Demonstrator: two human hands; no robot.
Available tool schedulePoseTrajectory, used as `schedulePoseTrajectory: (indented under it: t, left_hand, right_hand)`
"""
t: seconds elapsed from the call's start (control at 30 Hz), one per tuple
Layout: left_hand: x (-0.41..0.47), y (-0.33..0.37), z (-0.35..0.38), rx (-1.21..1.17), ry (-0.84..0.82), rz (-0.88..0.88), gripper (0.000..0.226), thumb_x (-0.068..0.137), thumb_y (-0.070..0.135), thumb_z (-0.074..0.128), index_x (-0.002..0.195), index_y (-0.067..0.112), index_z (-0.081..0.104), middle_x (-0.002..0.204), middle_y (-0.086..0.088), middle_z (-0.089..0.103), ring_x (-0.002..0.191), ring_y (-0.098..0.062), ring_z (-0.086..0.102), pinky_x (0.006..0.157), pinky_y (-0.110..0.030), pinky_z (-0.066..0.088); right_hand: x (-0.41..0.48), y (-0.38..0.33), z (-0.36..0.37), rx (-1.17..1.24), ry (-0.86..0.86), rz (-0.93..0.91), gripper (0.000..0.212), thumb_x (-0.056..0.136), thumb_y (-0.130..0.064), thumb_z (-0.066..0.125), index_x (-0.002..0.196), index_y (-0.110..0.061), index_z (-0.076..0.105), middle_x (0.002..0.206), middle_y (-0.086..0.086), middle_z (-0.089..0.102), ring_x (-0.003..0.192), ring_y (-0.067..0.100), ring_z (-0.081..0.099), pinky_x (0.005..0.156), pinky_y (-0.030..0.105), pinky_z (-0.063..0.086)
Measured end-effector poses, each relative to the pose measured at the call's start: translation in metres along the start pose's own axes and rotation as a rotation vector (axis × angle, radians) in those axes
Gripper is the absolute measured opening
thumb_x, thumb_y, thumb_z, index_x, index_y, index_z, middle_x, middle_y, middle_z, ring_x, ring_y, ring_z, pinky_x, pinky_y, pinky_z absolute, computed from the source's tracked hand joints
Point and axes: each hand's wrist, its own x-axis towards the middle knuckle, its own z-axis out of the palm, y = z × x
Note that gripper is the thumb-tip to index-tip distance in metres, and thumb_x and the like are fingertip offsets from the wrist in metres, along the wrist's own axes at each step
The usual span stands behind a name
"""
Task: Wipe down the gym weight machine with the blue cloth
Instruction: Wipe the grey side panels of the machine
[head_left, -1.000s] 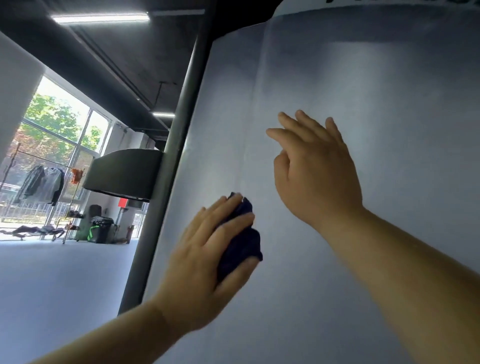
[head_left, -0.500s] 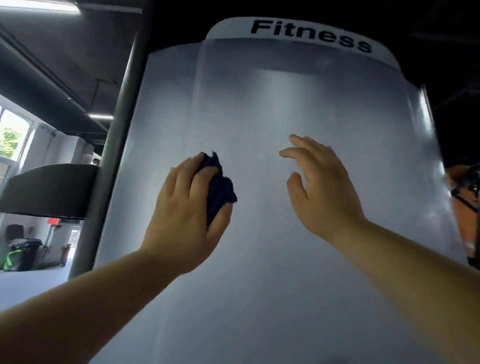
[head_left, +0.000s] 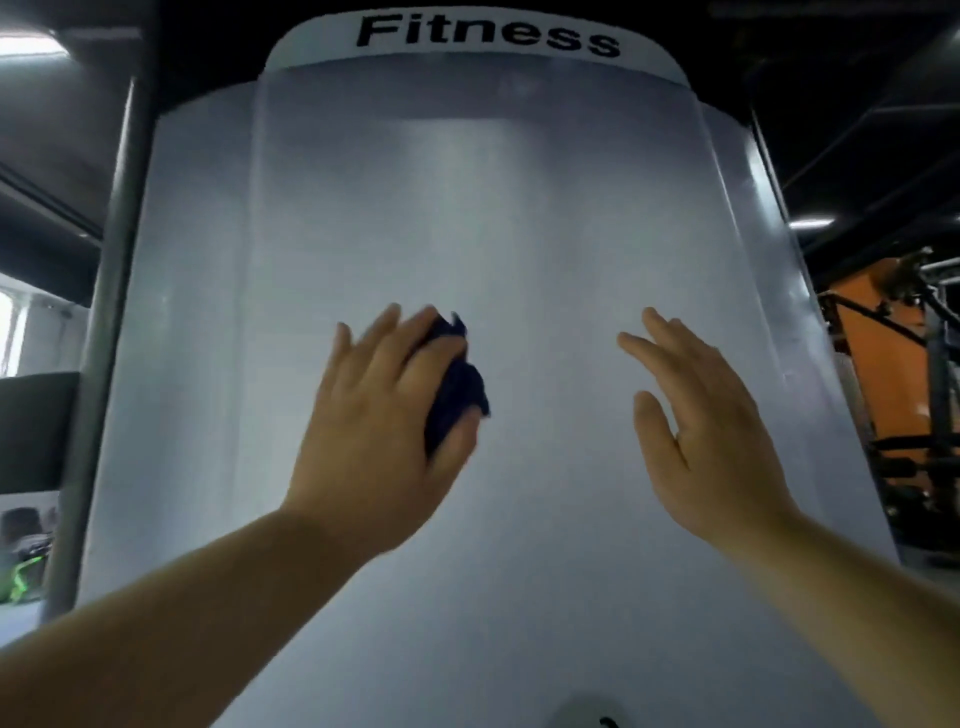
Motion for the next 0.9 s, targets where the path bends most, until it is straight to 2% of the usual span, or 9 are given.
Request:
schedulePoseTrajectory:
  t: [0.1, 0.17, 0.23, 0.33, 0.4, 0.5, 0.6, 0.77, 0.9]
  left_hand:
    - [-0.013, 0.013, 0.005, 0.091, -0.239, 0.510, 0.053, 0.091, 0.050, 0.049, 0.135, 0.020, 0.054, 0.149, -0.004, 0.046, 0.141, -0.024, 0.037, 0.121, -0.041, 0.015]
    - [0.007, 0.001, 0.000, 0.178, -0.271, 0.633, 0.055, 0.092, 0.058, 0.047, 0.136, 0.026, 0.054, 0.154, -0.002, 0.039, 0.143, -0.021, 0.033, 0.121, -0.043, 0.014]
    - [0.032, -0.010, -0.006, 0.189, -0.190, 0.496, 0.058, 0.090, 0.062, 0.046, 0.135, 0.028, 0.056, 0.154, -0.001, 0.037, 0.142, -0.022, 0.034, 0.120, -0.045, 0.018]
    - [0.066, -0.008, -0.011, 0.041, 0.027, -0.033, 0.056, 0.092, 0.053, 0.053, 0.140, 0.026, 0.051, 0.146, 0.001, 0.043, 0.131, -0.023, 0.039, 0.104, -0.032, 0.033]
    - [0.070, 0.009, 0.000, 0.004, 0.106, -0.206, 0.053, 0.095, 0.042, 0.053, 0.144, 0.022, 0.046, 0.142, 0.001, 0.047, 0.129, -0.022, 0.039, 0.100, -0.026, 0.030]
    - [0.054, 0.047, 0.016, -0.039, 0.013, 0.031, 0.051, 0.098, 0.040, 0.042, 0.141, 0.015, 0.048, 0.142, -0.001, 0.051, 0.130, -0.019, 0.041, 0.108, -0.025, 0.028]
    - [0.040, 0.075, 0.023, -0.160, -0.210, 0.270, 0.058, 0.097, 0.040, 0.025, 0.141, 0.010, 0.048, 0.137, -0.003, 0.057, 0.129, -0.019, 0.047, 0.113, -0.029, 0.030]
    - [0.059, 0.071, 0.002, -0.802, -0.325, -0.147, 0.053, 0.094, 0.058, 0.022, 0.139, 0.041, 0.044, 0.138, 0.023, 0.051, 0.127, 0.006, 0.046, 0.111, -0.027, 0.035]
    - [0.073, 0.053, -0.010, -0.564, -0.056, -0.123, 0.043, 0.095, 0.053, 0.023, 0.120, 0.040, 0.055, 0.124, 0.025, 0.058, 0.121, 0.006, 0.050, 0.104, -0.016, 0.037]
  right_hand:
    - [-0.007, 0.005, 0.002, 0.025, 0.025, 0.013, 0.049, 0.100, -0.035, 0.027, 0.146, -0.028, 0.041, 0.158, -0.010, 0.029, 0.148, 0.004, 0.016, 0.121, 0.029, 0.013]
    - [-0.006, 0.006, 0.003, 0.046, 0.043, 0.007, 0.049, 0.099, -0.035, 0.027, 0.146, -0.028, 0.042, 0.157, -0.011, 0.029, 0.147, 0.000, 0.015, 0.120, 0.019, 0.007]
    - [-0.007, 0.008, 0.004, 0.075, 0.068, 0.000, 0.049, 0.098, -0.034, 0.028, 0.144, -0.027, 0.045, 0.156, -0.012, 0.031, 0.147, 0.001, 0.017, 0.120, 0.018, 0.007]
    - [-0.008, 0.010, 0.006, 0.104, 0.107, -0.001, 0.049, 0.097, -0.031, 0.030, 0.141, -0.026, 0.050, 0.155, -0.010, 0.036, 0.146, 0.005, 0.023, 0.121, 0.023, 0.011]
    - [-0.008, 0.010, 0.006, 0.126, 0.132, 0.003, 0.048, 0.096, -0.030, 0.031, 0.140, -0.024, 0.052, 0.153, -0.008, 0.038, 0.145, 0.006, 0.026, 0.120, 0.022, 0.012]
    - [-0.009, 0.010, 0.006, 0.167, 0.162, 0.019, 0.049, 0.095, -0.029, 0.032, 0.139, -0.021, 0.052, 0.151, -0.005, 0.043, 0.142, 0.006, 0.028, 0.119, 0.018, 0.015]
    - [-0.011, 0.010, 0.003, 0.276, 0.186, 0.039, 0.056, 0.091, -0.034, 0.038, 0.144, -0.019, 0.044, 0.152, -0.003, 0.042, 0.141, 0.009, 0.034, 0.116, 0.035, 0.033]
    - [-0.019, -0.009, 0.002, 0.165, 0.076, -0.169, 0.074, 0.090, -0.060, 0.049, 0.151, -0.024, 0.028, 0.160, 0.003, 0.027, 0.145, 0.019, 0.031, 0.118, 0.042, 0.029]
    - [0.000, -0.028, 0.006, 0.087, 0.077, -0.333, 0.051, 0.089, -0.041, 0.059, 0.138, -0.027, 0.054, 0.156, 0.000, 0.037, 0.146, 0.025, 0.029, 0.120, 0.044, 0.023]
